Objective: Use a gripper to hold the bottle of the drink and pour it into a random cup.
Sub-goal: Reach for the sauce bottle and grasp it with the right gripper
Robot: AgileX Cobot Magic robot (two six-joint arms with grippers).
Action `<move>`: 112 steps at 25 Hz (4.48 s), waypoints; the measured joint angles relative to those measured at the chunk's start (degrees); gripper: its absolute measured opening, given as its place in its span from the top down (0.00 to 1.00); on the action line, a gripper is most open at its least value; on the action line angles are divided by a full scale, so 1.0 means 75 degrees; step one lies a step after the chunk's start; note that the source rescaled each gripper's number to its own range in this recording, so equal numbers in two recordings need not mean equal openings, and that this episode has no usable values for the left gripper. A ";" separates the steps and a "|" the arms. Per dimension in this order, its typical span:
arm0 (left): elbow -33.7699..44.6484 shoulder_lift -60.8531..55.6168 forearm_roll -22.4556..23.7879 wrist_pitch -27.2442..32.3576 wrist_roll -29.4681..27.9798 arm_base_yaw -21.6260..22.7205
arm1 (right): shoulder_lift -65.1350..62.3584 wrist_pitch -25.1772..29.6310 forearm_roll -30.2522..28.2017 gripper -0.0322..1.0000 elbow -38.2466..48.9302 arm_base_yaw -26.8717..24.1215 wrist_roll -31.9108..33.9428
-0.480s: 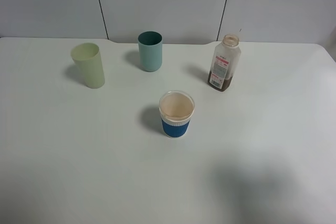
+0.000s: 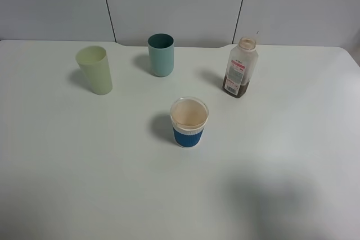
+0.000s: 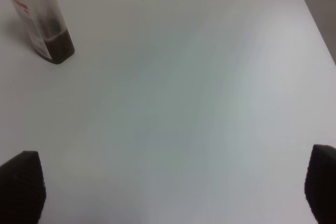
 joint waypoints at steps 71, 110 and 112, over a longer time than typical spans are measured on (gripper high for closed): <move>0.0000 0.0000 0.0000 0.0000 0.0000 0.0000 | 0.0000 0.0000 0.0022 0.00 0.0000 0.0296 0.0044; 0.0000 0.0000 0.0000 0.0000 0.0000 0.0000 | 0.9082 -0.5628 0.0089 0.00 -0.1083 0.0761 -0.0634; 0.0000 0.0000 0.0000 0.0000 0.0000 0.0000 | 0.9393 -0.5949 0.0091 0.00 -0.1083 0.0901 -0.0634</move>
